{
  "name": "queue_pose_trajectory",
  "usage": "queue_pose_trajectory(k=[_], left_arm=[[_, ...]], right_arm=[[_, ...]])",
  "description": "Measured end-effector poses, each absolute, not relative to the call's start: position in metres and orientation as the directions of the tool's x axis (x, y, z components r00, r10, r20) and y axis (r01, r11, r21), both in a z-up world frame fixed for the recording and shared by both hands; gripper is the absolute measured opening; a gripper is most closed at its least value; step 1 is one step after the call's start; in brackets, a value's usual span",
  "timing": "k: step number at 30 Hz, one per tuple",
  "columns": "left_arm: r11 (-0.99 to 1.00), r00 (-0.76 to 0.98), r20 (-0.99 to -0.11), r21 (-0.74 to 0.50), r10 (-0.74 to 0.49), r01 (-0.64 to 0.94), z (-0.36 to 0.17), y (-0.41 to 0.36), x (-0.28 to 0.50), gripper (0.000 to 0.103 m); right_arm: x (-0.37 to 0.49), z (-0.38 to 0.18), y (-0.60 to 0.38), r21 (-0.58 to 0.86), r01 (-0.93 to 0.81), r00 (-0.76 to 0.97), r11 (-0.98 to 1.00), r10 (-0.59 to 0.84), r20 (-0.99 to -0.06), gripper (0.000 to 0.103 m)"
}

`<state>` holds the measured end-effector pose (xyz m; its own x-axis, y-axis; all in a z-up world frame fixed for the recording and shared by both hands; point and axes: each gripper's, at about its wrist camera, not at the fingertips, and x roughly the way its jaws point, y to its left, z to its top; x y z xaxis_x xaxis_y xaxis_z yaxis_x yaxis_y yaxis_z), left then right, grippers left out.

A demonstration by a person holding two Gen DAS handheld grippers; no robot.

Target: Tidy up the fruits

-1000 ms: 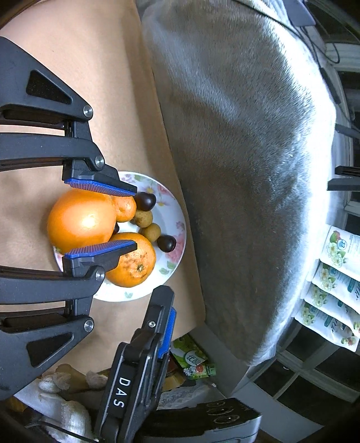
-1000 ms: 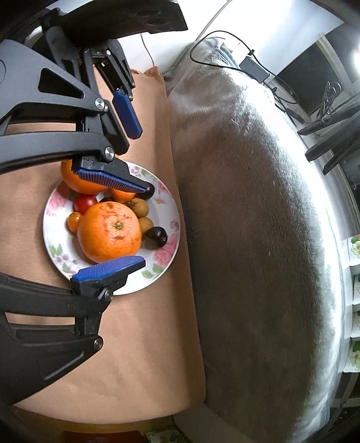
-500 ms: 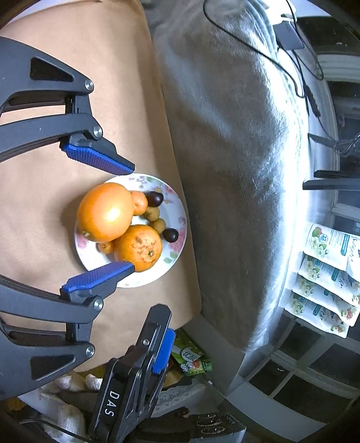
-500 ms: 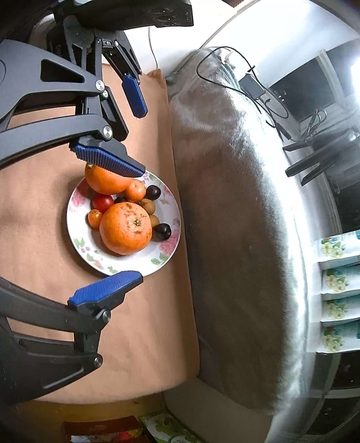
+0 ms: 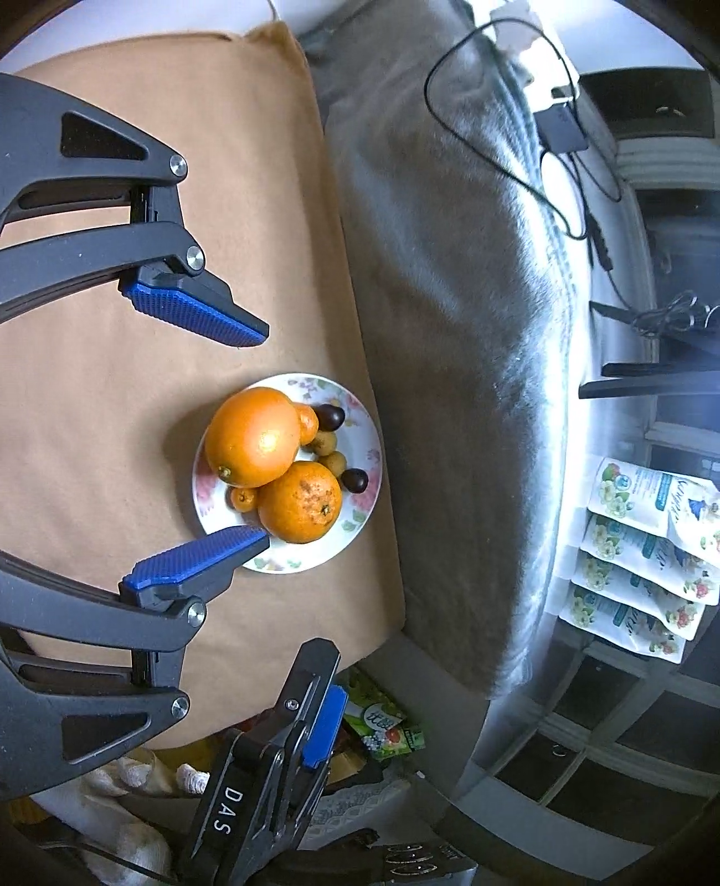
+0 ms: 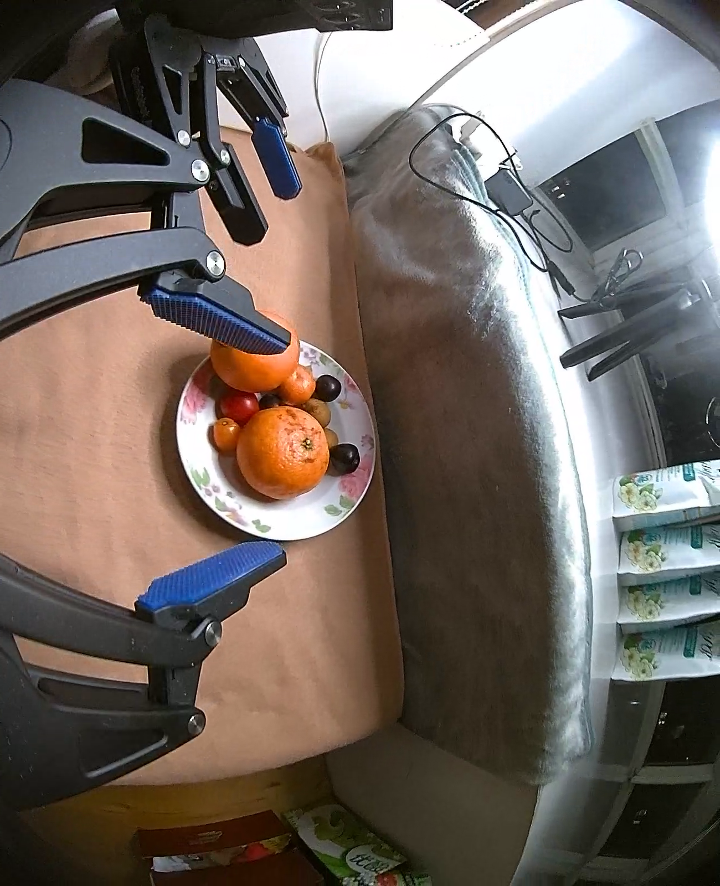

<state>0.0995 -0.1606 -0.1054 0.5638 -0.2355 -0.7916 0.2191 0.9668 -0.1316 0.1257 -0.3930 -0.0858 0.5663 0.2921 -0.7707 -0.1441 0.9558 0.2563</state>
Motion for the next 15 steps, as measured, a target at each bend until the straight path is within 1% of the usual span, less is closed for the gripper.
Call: queue_pose_trajectory(k=[10, 11, 12, 13, 15], left_arm=[[0.976, 0.598, -0.776, -0.109, -0.203, 0.19, -0.088, -0.156, 0.076, 0.067], [0.976, 0.602, -0.773, -0.111, -0.202, 0.186, -0.086, -0.154, 0.073, 0.068], [0.977, 0.605, -0.771, -0.11, -0.2, 0.182, -0.084, -0.154, 0.072, 0.068], [0.978, 0.608, -0.769, -0.108, -0.197, 0.18, -0.082, -0.153, 0.07, 0.068], [0.978, 0.613, -0.766, -0.106, -0.194, 0.177, -0.079, -0.152, 0.066, 0.071]], right_arm=[[0.103, -0.072, -0.401, 0.256, -0.125, 0.593, 0.958, 0.279, -0.755, 0.074], [0.102, -0.071, -0.4, 0.255, -0.126, 0.594, 0.959, 0.279, -0.754, 0.076], [0.1, -0.069, -0.4, 0.253, -0.128, 0.598, 0.959, 0.278, -0.752, 0.083], [0.097, -0.067, -0.4, 0.251, -0.129, 0.607, 0.959, 0.277, -0.745, 0.085], [0.093, -0.063, -0.399, 0.248, -0.132, 0.617, 0.96, 0.276, -0.737, 0.085]])
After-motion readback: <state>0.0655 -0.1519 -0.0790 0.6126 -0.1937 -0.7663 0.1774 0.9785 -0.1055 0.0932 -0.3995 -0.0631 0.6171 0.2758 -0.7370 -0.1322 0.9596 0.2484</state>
